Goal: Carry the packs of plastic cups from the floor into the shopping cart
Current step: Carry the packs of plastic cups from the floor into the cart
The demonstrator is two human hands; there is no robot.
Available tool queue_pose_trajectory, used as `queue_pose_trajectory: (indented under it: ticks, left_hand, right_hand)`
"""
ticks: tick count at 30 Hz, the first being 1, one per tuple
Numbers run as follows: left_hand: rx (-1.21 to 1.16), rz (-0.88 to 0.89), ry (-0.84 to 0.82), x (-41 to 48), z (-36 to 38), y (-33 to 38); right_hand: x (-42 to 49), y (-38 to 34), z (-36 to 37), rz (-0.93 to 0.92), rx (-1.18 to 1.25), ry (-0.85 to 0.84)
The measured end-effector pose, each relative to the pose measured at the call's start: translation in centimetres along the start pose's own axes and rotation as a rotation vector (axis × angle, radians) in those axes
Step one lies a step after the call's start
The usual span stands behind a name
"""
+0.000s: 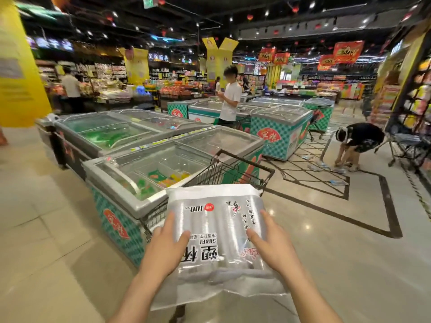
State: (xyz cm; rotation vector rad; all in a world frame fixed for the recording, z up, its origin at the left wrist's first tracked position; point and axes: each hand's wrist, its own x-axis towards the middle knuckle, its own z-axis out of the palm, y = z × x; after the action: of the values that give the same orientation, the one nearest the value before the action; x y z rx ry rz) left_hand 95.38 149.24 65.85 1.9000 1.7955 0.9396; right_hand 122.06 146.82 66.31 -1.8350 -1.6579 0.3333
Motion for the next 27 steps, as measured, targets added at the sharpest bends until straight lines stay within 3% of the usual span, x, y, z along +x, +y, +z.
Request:
queue_pose_trajectory:
  ticks: [7,13,27]
  left_hand:
    - [-0.018,-0.219,0.05,12.1,5.8,-0.7]
    - [-0.018,-0.356,0.071,20.0,9.9,-5.8]
    - [-0.002,-0.689,-0.056,34.3,16.2,-19.6]
  right_hand:
    - [17.7,2.6,3.7,-0.122,-0.033,-0.172]
    - [28.8,3.7,11.3,-0.173,-0.071,-0.36]
    - [46.0,2.4,32.9,-0.127,-0.07,-0.681]
